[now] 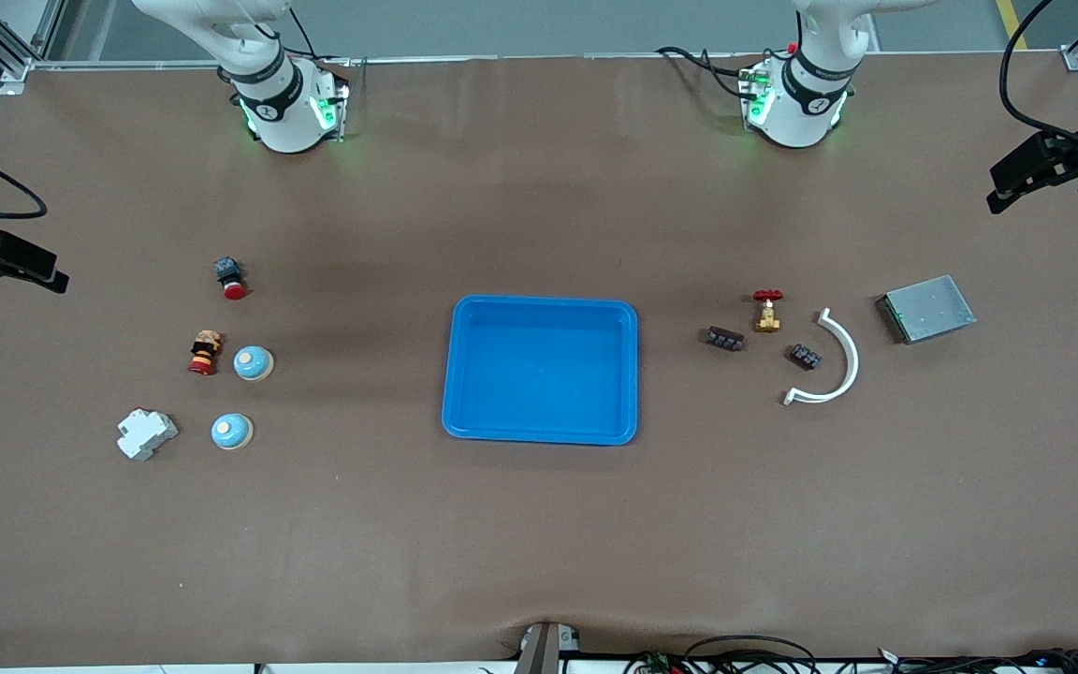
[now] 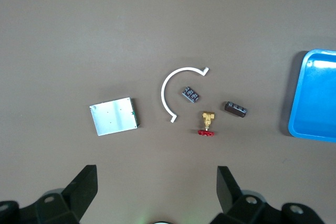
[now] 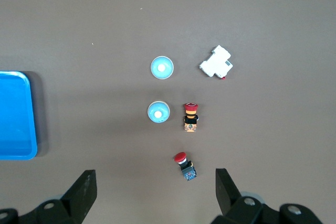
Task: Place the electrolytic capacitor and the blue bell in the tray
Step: 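Reach the right gripper to a blue bell while the left gripper reaches a capacitor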
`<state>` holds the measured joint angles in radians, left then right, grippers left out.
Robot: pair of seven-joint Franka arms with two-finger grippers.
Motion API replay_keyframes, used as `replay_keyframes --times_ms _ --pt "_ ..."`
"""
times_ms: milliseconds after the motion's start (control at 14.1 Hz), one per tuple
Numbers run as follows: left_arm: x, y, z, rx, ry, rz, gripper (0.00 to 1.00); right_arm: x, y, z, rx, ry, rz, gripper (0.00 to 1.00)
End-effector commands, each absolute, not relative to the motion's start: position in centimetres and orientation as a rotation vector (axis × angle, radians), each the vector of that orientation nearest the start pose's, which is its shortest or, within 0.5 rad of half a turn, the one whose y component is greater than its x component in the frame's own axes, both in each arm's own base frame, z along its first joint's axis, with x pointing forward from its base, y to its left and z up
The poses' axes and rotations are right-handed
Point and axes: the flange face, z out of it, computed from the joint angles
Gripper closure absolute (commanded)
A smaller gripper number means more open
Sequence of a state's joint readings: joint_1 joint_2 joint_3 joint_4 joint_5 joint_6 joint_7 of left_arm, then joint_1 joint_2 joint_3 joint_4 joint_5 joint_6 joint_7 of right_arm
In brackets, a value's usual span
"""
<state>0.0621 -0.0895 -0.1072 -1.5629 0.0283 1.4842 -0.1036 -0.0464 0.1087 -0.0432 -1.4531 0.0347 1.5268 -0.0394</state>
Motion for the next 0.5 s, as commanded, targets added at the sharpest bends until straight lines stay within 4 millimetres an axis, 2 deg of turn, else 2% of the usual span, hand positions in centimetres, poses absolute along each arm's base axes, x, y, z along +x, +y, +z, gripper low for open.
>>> replay_keyframes --times_ms 0,283,425 --pt "51.3 -2.2 67.4 -3.09 -0.067 -0.021 0.0 57.5 -4.9 61.9 -3.096 0.086 0.05 0.0" --pt "51.6 -2.3 67.1 -3.092 -0.066 -0.014 0.0 57.5 -5.1 61.9 -3.091 0.064 0.046 0.0" --pt "52.3 -2.5 66.1 -3.097 -0.065 0.01 0.0 57.2 -5.0 61.2 -3.09 0.077 0.065 0.0"
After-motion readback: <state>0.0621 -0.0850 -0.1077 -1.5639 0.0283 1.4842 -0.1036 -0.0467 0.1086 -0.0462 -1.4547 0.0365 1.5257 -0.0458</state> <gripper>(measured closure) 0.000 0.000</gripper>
